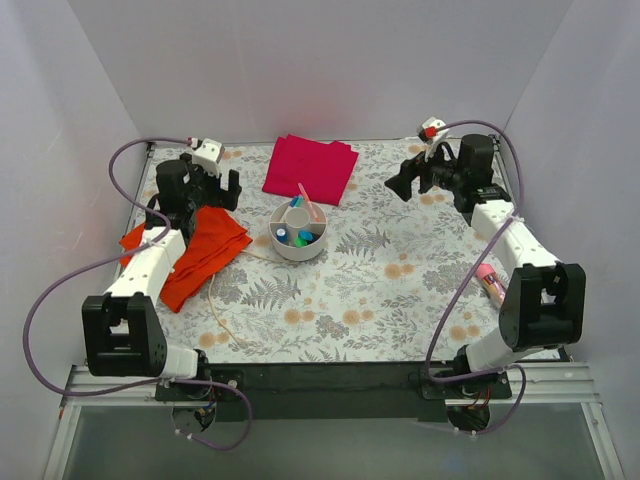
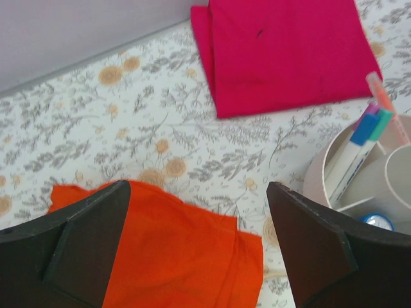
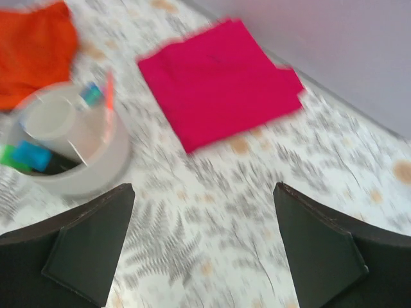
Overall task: Sort the stationery into containers
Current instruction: Pick up the stationery from the center of the board.
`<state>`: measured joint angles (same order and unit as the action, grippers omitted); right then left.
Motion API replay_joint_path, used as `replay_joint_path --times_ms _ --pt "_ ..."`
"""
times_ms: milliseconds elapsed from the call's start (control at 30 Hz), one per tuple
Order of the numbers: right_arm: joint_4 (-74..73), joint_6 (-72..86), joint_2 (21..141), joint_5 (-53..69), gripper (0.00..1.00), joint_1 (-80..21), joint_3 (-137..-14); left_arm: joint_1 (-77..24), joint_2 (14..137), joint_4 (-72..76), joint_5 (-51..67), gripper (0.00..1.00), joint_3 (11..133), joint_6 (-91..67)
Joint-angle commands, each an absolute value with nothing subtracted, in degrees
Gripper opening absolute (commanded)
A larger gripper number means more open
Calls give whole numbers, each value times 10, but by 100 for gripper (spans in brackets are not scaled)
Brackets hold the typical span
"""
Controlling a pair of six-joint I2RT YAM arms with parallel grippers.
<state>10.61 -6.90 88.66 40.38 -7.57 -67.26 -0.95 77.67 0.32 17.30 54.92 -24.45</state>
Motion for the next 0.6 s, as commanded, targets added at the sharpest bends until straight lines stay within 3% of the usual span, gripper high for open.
replay_joint_path --times_ms 0,67,233,567 --pt "-166 -252 837 239 98 -56 -687 -28 817 24 228 88 613 -242" --pt "-241 -266 829 174 98 -36 -688 -53 841 24 238 88 651 -236" --pt "-391 -283 838 145 97 39 -706 -104 883 36 233 89 701 -221" --pt "-462 -313 853 86 94 116 -683 -129 860 91 228 88 641 -276"
